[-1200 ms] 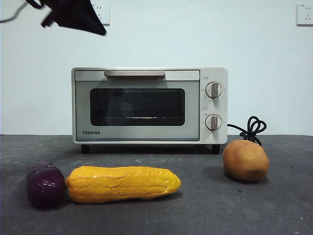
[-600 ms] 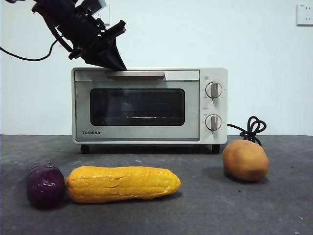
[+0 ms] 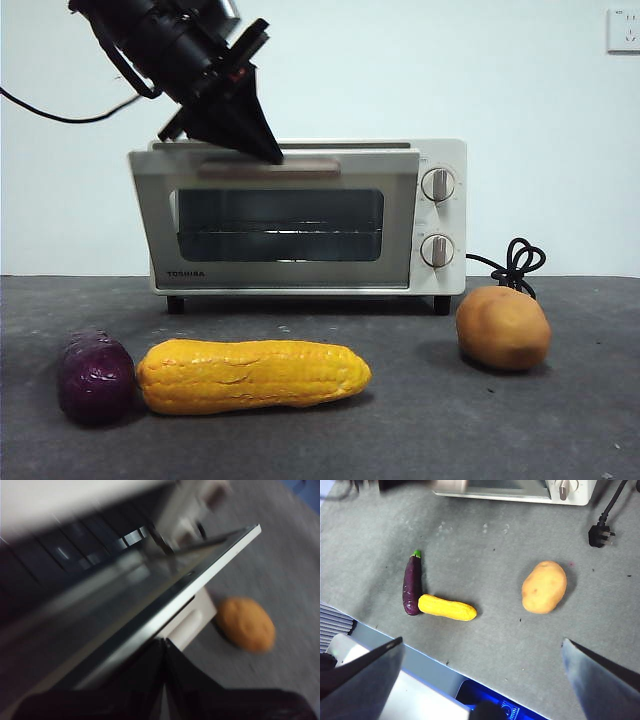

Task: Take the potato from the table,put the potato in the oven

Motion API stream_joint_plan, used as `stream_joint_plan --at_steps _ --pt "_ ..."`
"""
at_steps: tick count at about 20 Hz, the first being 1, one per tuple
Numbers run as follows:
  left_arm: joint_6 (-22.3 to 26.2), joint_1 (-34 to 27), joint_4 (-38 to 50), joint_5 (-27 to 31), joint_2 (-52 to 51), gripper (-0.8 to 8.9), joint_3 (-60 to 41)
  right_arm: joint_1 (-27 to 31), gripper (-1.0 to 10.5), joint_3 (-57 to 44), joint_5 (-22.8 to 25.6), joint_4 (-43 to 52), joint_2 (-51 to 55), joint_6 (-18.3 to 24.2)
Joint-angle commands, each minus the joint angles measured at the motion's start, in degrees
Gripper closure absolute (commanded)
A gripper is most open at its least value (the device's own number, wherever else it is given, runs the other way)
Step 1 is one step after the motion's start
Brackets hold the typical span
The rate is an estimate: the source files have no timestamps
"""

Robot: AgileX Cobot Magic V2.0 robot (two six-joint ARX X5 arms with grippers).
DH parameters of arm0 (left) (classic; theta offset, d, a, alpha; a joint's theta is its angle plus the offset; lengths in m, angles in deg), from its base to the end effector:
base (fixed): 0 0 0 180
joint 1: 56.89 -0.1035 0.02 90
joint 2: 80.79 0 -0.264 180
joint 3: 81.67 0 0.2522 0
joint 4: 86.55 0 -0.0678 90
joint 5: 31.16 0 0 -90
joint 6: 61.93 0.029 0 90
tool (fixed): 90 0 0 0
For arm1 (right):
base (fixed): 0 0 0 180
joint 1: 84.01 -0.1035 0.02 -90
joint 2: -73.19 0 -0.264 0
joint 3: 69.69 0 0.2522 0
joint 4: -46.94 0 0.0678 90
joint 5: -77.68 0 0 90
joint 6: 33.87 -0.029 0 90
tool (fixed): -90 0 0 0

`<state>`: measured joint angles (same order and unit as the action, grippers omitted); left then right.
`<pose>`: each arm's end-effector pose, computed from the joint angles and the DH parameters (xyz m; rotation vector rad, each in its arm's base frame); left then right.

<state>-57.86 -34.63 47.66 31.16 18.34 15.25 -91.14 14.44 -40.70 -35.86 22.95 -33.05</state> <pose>0.3433 -0.1551 0.2850 0.0216 0.8329 -0.8488 0.1192 0.0288 0.3767 0.1468 0.8476 0.5872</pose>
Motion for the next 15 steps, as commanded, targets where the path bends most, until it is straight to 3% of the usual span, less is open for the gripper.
stream_joint_plan --at_steps 1,7,11,15 --pt "0.68 0.87 -4.50 0.46 0.00 8.21 -1.25 -0.13 2.6 0.11 0.00 0.17 -0.02 -0.33" --pt "1.18 2.21 -13.77 0.44 -3.96 8.21 -1.25 -0.13 2.6 0.11 0.07 0.24 -0.02 -0.31" --pt "1.55 2.16 -15.08 0.76 -9.20 8.20 -1.25 -0.13 2.6 0.11 0.63 0.39 -0.94 -0.52" --pt "1.53 2.05 -14.84 4.52 -19.41 8.21 -1.25 -0.52 2.6 0.09 5.44 0.74 -4.87 -1.22"
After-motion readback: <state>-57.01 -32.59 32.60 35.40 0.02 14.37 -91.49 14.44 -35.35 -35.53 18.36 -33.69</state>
